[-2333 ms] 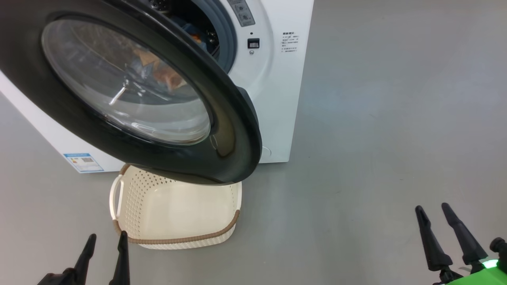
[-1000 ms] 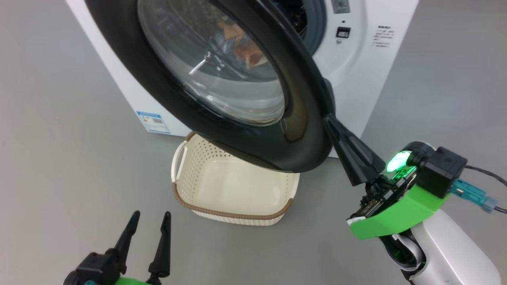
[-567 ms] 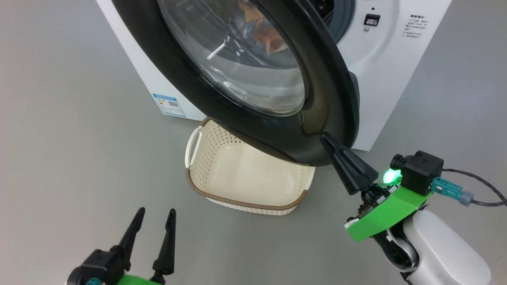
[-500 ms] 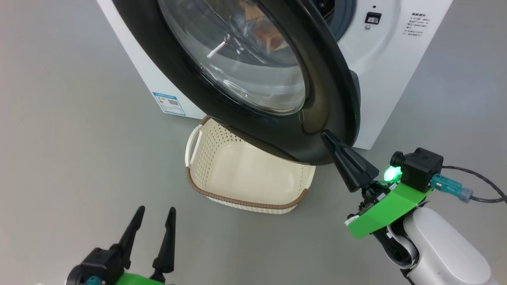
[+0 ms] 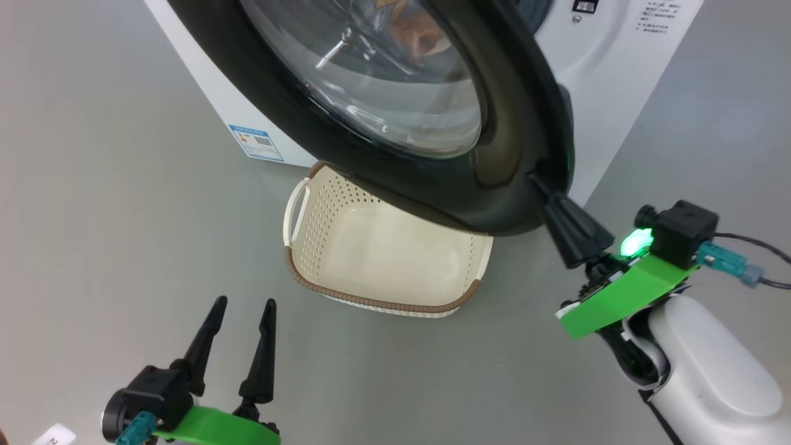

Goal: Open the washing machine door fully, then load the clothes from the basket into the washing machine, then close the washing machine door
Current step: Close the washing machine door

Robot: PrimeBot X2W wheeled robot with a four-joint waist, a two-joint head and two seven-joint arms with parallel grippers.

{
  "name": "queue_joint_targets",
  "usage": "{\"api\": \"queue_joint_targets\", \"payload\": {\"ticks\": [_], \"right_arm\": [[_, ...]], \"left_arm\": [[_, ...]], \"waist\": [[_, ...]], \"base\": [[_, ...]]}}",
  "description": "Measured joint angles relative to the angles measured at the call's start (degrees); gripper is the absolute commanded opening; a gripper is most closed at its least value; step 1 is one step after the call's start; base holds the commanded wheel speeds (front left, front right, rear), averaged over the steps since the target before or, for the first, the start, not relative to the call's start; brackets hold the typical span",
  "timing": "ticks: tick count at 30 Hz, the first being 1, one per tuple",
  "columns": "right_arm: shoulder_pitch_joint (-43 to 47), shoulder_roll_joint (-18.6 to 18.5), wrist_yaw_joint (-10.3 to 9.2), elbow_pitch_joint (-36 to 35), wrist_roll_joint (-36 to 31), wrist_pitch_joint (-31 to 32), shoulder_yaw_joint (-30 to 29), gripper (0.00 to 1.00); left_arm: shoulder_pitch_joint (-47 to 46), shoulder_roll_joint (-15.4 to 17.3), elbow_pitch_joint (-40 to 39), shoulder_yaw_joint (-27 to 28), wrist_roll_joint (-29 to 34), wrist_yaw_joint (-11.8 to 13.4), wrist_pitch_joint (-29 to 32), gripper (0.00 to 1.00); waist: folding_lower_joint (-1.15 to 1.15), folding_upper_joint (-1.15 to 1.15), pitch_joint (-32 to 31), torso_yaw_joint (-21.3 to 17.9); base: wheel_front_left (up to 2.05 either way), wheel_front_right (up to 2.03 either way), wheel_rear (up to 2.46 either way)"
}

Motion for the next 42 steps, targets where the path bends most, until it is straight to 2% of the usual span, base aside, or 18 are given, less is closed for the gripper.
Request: {"api": "queue_joint_targets", "payload": {"ticks": [11, 29, 42], "right_arm": [[-2.7, -1.4, 0.00, 0.0, 0.0, 0.0, -7.1, 0.00], [-14.5, -2.8, 0.00, 6.4, -2.6, 0.0, -17.1, 0.00], [-21.6, -3.3, -0.01, 9.3, -4.2, 0.0, -21.1, 0.00]], "left_arm": [[-0.8, -0.1, -1.1, -0.6, -0.8, 0.0, 0.0, 1.00], [-3.7, -0.2, -2.3, -2.4, -2.6, 0.0, 0.0, 1.00], [-5.0, -0.3, -2.7, -4.1, -3.1, 0.0, 0.0, 1.00]], "waist": [[-0.01, 0.00, 2.2, 0.9], [0.00, 0.00, 6.8, 4.0], [0.00, 0.00, 9.2, 5.9]], "base": [[0.00, 0.00, 0.00], [0.00, 0.00, 0.00], [0.00, 0.00, 0.00]]}}
